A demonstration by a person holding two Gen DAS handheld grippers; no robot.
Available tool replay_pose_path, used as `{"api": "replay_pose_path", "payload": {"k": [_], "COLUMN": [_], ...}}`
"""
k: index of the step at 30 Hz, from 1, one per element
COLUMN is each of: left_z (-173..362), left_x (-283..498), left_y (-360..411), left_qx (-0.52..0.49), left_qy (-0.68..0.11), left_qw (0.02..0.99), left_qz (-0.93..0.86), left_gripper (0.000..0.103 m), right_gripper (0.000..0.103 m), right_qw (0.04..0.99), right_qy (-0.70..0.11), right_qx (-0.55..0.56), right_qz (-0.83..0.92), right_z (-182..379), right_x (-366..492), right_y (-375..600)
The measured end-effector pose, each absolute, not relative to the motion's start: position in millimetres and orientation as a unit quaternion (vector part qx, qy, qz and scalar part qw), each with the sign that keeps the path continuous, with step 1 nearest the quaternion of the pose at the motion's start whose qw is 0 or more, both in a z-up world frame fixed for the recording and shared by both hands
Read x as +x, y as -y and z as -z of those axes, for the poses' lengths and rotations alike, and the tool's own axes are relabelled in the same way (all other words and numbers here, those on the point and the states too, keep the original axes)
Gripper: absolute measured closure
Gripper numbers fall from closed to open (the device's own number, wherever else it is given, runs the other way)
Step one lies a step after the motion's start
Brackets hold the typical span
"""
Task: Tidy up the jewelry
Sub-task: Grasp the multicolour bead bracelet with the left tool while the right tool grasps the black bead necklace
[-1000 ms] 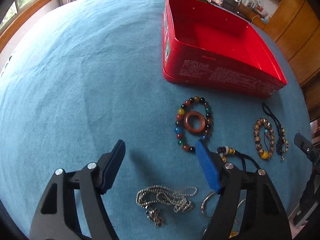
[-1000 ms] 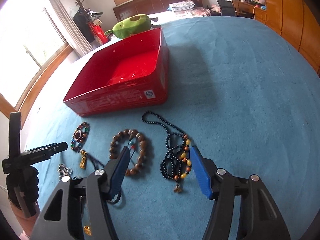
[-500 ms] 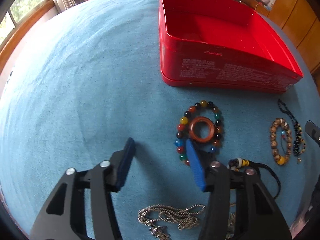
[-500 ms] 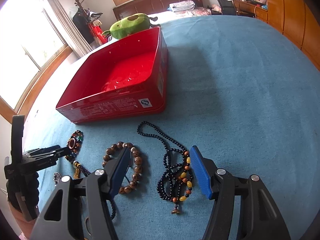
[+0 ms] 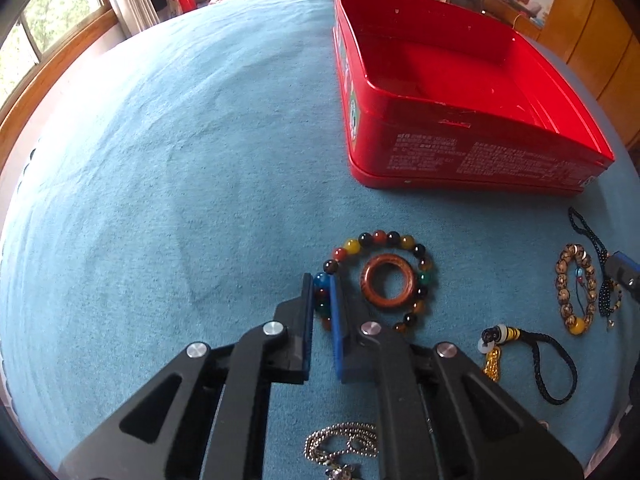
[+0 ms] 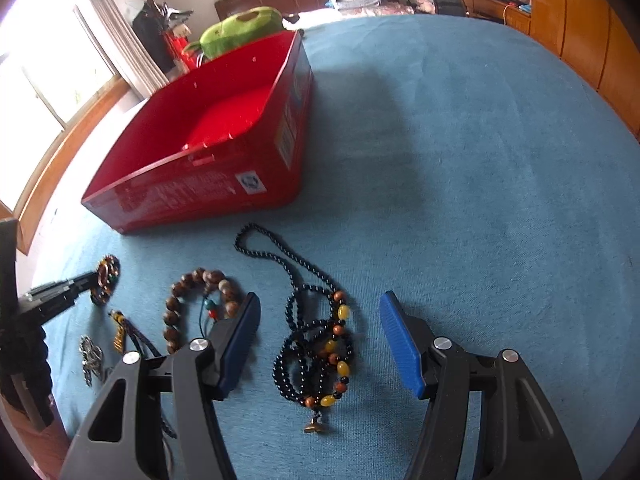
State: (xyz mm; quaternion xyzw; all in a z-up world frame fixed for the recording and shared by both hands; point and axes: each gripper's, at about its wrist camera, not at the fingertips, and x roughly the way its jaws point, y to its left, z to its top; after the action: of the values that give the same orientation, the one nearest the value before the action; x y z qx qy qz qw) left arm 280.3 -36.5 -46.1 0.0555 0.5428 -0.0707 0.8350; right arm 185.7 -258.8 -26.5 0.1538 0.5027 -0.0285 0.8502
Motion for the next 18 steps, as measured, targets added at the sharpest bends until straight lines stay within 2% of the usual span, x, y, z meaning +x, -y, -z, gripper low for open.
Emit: {"api": "replay_pose_path", "payload": {"k": [4,6,8,9,13,18], "left_z": [45.6,49.8,50.7,49.8,50.0,30.0], "left_x": [286.7,281.1,278.9,277.7,268.5,259.2], "left_y": [23.3,24.1,22.1,21.1,16.4,4.7], "left_qx": [0.044,0.039,0.038,0.036,0.027,0.003], "left_qy": [-0.540,-0.538,-0.536,-0.536,-0.535,-0.521], "left_qw": [0.837,0.838,0.840,0.840,0.840,0.846], "left_qz": [0.078,0.078,0.078,0.079,0.089,0.110], "left_gripper": [0.097,0.097,0.097,0.097,0.097,0.097], "right_gripper": [0.044,0.056,0.063,0.070,0.083,0.095], "right_qw": [0.851,0.854,0.857,0.859,0.862,0.859], "right_qy": [-0.511,-0.511,-0.508,-0.505,-0.501,-0.487], "right_qx": [0.120,0.089,0.077,0.071,0.061,0.157], "right_qz": [0.032,0.046,0.048,0.047,0.038,-0.027], "right_z": [31.4,32.9,33.2,33.3,31.7,24.5], "right_x": [187.4,186.7,184.7,183.8,182.0,171.4], "right_y": [253.3,248.5,246.2,245.1,241.4,259.0]}}
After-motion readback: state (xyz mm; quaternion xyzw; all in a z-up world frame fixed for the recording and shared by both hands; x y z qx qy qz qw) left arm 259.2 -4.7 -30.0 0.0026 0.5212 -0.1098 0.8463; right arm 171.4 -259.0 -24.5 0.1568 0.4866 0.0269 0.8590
